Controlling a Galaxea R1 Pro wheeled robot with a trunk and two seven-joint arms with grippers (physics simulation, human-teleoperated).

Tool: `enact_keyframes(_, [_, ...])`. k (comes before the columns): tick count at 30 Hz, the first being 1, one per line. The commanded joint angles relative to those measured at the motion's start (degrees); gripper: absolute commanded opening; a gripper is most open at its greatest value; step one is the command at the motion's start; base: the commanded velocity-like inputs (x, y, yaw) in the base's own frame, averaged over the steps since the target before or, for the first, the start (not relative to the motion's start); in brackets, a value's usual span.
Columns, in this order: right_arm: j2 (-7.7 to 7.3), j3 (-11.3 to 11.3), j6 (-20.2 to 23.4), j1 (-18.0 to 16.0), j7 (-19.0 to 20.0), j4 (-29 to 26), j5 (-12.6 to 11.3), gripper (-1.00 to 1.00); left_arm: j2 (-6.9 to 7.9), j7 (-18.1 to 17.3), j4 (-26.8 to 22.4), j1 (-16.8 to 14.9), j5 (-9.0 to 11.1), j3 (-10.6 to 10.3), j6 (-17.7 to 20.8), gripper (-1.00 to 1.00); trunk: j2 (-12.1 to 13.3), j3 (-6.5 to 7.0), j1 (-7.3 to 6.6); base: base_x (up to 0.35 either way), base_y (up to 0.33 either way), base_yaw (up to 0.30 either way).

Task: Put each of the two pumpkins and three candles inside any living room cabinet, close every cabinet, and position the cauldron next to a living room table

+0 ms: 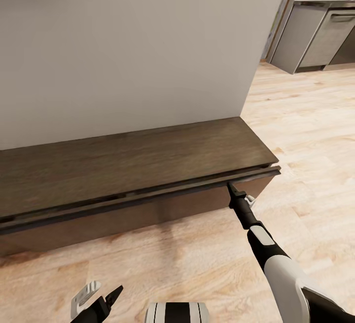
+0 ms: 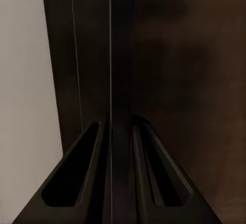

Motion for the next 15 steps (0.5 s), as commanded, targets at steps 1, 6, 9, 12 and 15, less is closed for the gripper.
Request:
enact_keyframes(1, [0.06,0.85,0.58,-0.02,0.64,-0.09,-0.10,-1.00,0.00,0.00,0.03,-0.01,0.00,-0.01,0.01,1.00,-0.01,0.01,-0.01,-0.003,0.000,0.000])
enact_keyframes(6, [0.06,0.85,0.58,-0.02,0.57,-0.09,-0.10,-1.00,0.00,-0.02,-0.02,-0.01,0.00,-0.01,0.01,1.00,-0.01,0.01,-0.01,-0.085,-0.025,0.000])
enact_keyframes(9, [0.06,0.85,0.58,-0.02,0.55,-0.09,-0.08,-1.00,0.00,-0.07,0.00,-0.01,0.00,-0.01,0.01,1.00,-0.01,0.01,-0.01,-0.214,-0.086,0.000])
enact_keyframes(12, [0.06,0.85,0.58,-0.02,0.52,-0.08,-0.09,-1.00,0.00,-0.09,-0.02,-0.01,0.00,-0.01,0.01,1.00,-0.01,0.01,-0.01,-0.249,-0.097,0.000])
enact_keyframes(15, [0.06,0.85,0.58,-0.02,0.48,-0.09,-0.10,-1.00,0.00,-0.09,-0.02,-0.01,0.00,-0.01,0.01,1.00,-0.01,0.01,-0.01,-0.264,-0.098,0.000])
